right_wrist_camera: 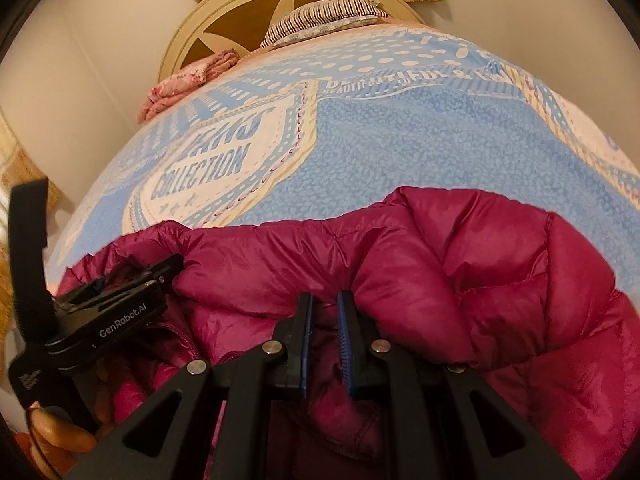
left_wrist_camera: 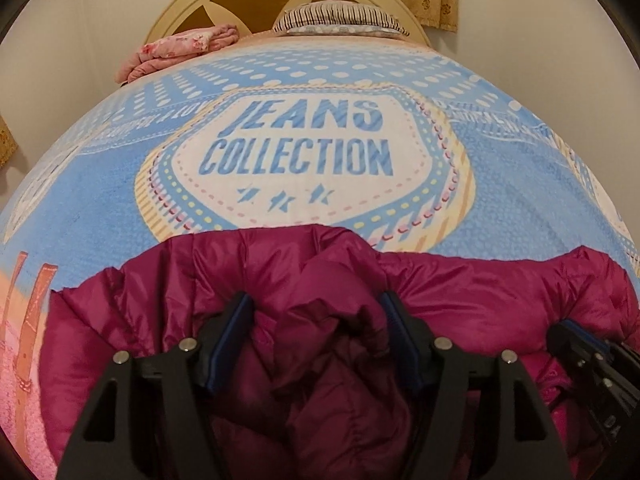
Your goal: Fold large clothes
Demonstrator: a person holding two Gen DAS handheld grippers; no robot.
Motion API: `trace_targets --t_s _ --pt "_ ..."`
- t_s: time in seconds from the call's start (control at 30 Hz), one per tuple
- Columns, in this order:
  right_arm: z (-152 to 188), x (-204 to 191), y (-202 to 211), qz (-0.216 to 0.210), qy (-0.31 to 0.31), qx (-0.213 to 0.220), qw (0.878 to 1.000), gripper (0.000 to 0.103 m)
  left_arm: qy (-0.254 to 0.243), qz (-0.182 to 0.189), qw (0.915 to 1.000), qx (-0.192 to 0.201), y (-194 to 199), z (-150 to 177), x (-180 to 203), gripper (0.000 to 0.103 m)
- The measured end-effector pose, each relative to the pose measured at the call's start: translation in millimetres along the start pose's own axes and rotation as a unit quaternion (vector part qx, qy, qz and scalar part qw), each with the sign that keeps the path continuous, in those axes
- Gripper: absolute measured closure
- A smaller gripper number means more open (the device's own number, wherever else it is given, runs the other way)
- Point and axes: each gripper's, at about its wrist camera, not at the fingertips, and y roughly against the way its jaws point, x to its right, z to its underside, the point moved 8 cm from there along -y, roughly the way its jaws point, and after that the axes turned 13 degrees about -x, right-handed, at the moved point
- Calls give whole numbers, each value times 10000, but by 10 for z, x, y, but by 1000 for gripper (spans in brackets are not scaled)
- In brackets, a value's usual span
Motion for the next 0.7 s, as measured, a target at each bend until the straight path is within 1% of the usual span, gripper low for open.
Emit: trace_targets --t_s 0.03,0.07,0.1,0.13,0.17,0.2,0.23,0.27,0.3,0.33,0.37,0.4,0.43,0.47,0.5,0.53,0.57,0.63,0.7 --pt "6 -9 25 82 18 -55 10000 90 -25 145 9999 -33 65 26 -6 34" --pt "28 -7 79 152 3 -91 9998 90 -54 421 9991 -46 198 82 -12 34" --pt "67 3 186 164 -54 -36 9998 90 -88 650 9978 -4 318 129 -15 34" --pt "119 18 355 72 -145 165 9997 90 -188 866 9960 91 489 193 -31 34" --pt "174 34 535 -27 -232 376 9990 90 -351 941 9947 233 669 267 -67 32" --pt "255 52 747 -135 -299 579 9978 90 -489 908 9940 373 811 326 -108 31" --pt "335 64 919 -194 -328 697 9968 90 -622 804 9934 530 967 398 -174 28" --pt "424 84 1093 -237 -342 793 9960 87 -765 666 9920 757 1182 509 -274 26" --pt "567 108 1335 -297 -335 912 9948 75 -844 640 9905 873 1320 591 -342 25" --pt "665 120 1484 -324 -327 990 9940 65 -921 674 9888 965 1486 710 -419 23" --pt "840 148 1739 -353 -322 1157 9921 44 -996 779 9866 1028 1645 843 -486 23" --pt "1001 177 1953 -334 -334 1308 9903 32 -1059 871 9849 1062 1751 940 -551 23" --pt "1123 194 2108 -311 -340 1399 9891 31 -1143 978 9824 1104 1887 1095 -620 22" --pt "1312 225 2307 -288 -346 1455 9883 31 -1200 1052 9808 1123 1979 1209 -674 19" --pt "1452 229 2417 -277 -357 1455 9883 31 -1258 1161 9786 1140 2089 1364 -753 18" --pt "1658 260 2569 -290 -397 1421 9886 31 -1300 1292 9761 1165 2192 1526 -839 16" --pt "1834 284 2682 -345 -433 1376 9889 31 -1328 1419 9739 1176 2263 1640 -896 15" --pt "2302 336 2915 -497 -483 1197 9904 31 -1376 1726 9686 1148 2385 1972 -1061 15" --pt "2710 393 3088 -453 -535 1027 9922 31 -1368 1836 9675 1069 2438 2241 -1211 15"
